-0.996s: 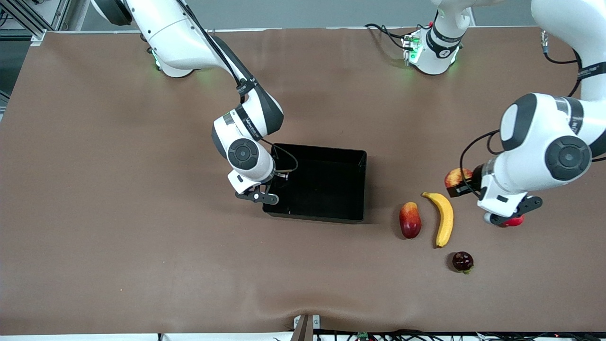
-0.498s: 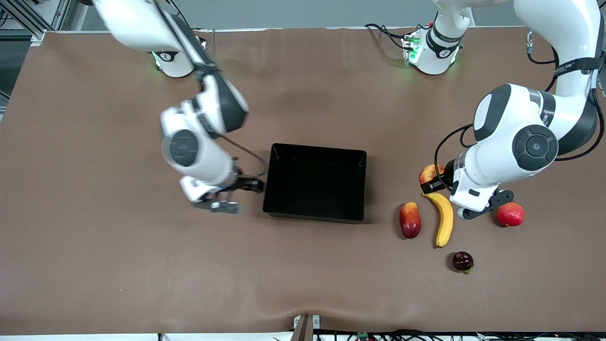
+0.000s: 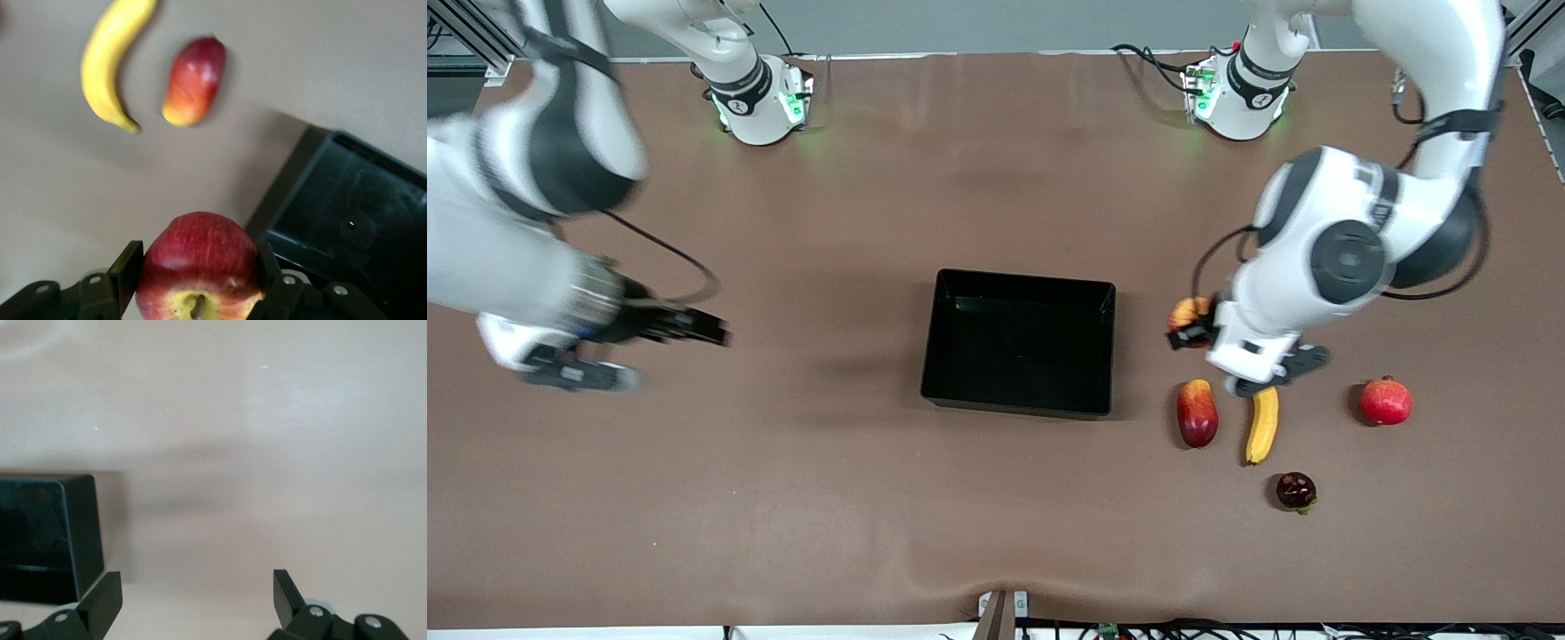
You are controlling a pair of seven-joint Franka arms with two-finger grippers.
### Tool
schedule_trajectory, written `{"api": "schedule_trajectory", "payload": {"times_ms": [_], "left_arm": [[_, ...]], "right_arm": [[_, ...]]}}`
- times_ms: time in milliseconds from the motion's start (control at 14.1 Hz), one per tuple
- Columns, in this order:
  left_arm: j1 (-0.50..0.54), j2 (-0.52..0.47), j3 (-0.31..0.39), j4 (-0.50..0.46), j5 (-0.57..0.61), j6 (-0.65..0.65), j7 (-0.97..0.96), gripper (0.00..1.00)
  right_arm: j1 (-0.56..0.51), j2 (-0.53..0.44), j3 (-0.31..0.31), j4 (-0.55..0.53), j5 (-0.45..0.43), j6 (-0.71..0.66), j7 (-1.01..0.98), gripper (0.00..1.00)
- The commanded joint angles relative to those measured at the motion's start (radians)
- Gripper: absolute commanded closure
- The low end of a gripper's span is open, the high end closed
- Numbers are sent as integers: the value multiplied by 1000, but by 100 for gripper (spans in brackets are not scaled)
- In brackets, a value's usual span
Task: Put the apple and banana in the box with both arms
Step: 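Carry the apple over the box while the right gripper withdraws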
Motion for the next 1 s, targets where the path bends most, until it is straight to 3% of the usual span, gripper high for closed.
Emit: {"api": "schedule_trajectory", "payload": {"times_ms": [0,214,712,925], "left_arm": [[-66,39,8,38,-5,-8,-58,100],[-130,81,8,39,-4,77,-154,100],[-242,249,17,36,4,275,-317,100],[-276,315,24,36,91,339,-326,100]], "right_arm": [[-103,-124,22,-39,-5,-82,-95,0],[-111,-213,30,-38,-126,-189,-86,0],[-148,-238,31,-35,-132,-225,-52,0],[-140,-238,31,-25,-135,-248,-55,0]]}}
